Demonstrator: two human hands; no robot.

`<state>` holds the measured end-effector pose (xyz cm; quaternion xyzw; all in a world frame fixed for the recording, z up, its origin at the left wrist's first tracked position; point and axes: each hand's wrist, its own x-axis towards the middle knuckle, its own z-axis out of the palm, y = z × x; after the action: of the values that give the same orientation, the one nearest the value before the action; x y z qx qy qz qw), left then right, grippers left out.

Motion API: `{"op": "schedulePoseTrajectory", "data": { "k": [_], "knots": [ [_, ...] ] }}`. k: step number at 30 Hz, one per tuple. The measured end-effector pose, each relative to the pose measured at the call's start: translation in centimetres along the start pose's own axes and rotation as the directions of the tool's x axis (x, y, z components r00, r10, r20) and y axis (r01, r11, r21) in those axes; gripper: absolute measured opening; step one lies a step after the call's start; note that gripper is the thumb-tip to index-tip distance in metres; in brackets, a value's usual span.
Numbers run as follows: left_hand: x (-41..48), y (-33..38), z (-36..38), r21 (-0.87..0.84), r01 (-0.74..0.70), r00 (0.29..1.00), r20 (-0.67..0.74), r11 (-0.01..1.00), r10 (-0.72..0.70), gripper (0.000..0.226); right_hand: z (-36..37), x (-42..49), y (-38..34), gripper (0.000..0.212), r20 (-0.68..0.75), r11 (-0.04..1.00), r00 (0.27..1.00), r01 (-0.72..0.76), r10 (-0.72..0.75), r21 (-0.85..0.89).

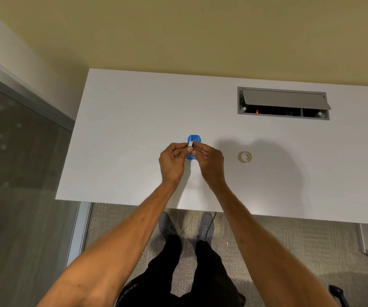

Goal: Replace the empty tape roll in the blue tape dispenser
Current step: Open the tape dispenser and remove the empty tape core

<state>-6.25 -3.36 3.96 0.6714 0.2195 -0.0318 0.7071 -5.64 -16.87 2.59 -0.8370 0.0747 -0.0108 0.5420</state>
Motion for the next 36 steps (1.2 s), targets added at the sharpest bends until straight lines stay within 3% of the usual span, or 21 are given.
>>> {"op": "schedulePoseTrajectory", "data": {
  "k": [9,19,25,28,36],
  "knots": [
    [-0.5,-0.5,0.6,0.148,-0.105,0.992,-0.056,0.983,0.114,0.018,1.0,-0.2,0.1,0.017,-0.079,0.992,0.995,-0.059,0.068,0.113],
    [0.2,-0.3,0.6,0.271,-0.146,0.978,-0.103,0.951,0.18,0.017,1.8,-0.2,-1.3,0.018,-0.121,0.998,0.991,-0.064,0.066,0.02],
    [0.9,0.1,0.1,0.218,-0.134,0.99,-0.024,0.967,0.142,0.015,2.1,0.8,-1.2,0.012,-0.093,0.998,0.994,-0.06,0.057,-0.03],
    [1.1,0.6,0.1,0.169,-0.132,0.991,0.005,0.977,0.133,0.026,2.3,1.4,-0.9,0.012,-0.081,0.997,0.996,-0.049,0.045,-0.055],
    [2.2,-0.1,-0.1,0.219,-0.118,0.99,0.097,0.969,0.098,0.041,2.5,1.3,-1.4,0.029,-0.011,0.987,0.99,-0.138,0.139,0.079]
  ]
}}
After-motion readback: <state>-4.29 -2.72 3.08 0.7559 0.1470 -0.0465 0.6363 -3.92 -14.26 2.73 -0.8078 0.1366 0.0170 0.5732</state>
